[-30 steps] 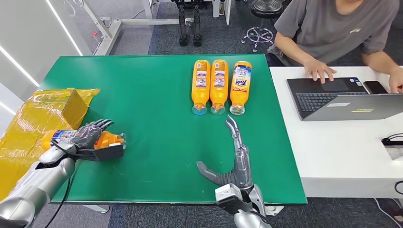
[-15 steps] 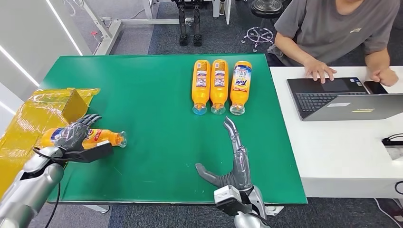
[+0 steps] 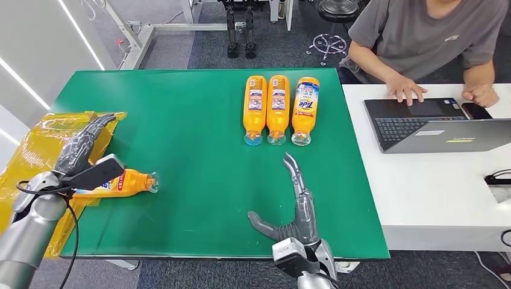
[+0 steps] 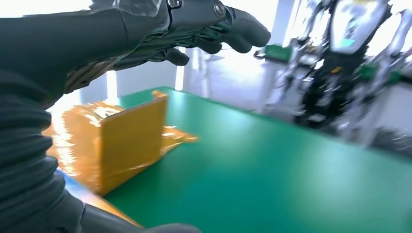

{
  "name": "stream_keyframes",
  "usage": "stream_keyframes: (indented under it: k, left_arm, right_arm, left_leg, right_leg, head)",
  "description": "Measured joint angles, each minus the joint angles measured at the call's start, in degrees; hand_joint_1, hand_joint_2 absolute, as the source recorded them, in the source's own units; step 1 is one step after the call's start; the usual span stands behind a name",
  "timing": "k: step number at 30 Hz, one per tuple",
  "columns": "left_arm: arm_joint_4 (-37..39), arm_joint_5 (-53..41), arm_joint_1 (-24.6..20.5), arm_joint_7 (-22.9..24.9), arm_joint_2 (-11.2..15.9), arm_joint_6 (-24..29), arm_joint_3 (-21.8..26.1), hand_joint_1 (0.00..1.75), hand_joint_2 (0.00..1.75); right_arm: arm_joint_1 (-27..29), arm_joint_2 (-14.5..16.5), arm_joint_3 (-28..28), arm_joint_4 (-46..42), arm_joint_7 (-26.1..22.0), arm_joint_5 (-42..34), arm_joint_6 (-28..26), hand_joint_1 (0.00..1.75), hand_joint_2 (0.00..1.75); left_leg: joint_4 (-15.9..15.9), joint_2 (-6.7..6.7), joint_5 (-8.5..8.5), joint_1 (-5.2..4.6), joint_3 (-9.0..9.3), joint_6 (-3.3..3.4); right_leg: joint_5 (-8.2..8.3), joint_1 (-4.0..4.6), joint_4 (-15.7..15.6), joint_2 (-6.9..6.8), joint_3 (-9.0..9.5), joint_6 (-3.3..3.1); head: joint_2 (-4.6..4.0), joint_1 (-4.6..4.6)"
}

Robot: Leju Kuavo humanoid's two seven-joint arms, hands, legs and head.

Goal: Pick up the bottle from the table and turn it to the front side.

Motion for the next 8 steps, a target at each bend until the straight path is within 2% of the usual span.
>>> stream_keyframes:
  k: [4,8]
  left_arm:
    - [-4.17,5.91,0.70,-0.93,-0.90,-2.14,2.30,0.00,1.75]
    - [-8.61,19.89,1.72,-1.20,-2.35,-5.53,3.35,0.00,1.75]
  right_arm:
    - [0.00,0.00,0.00,0.13,-0.32,-0.15,0.07,0.00,1.75]
    - [0.04,0.06,0.00,0.16,-0.57,-0.29,0.15,0.00,1.75]
  left_leg:
    - [0.00,0.00,0.00,0.00,0.00,0.00]
    - [0.02,-0.02,0.01,-0.01,0.01,0.01]
  right_leg:
    - [0.00,0.00,0.00,-0.01,0.01,0.00]
    - [0.01,0.00,-0.02,-0.02,0.01,0.01]
  head:
    - [0.00,0.00]
    - [0.00,-0.01]
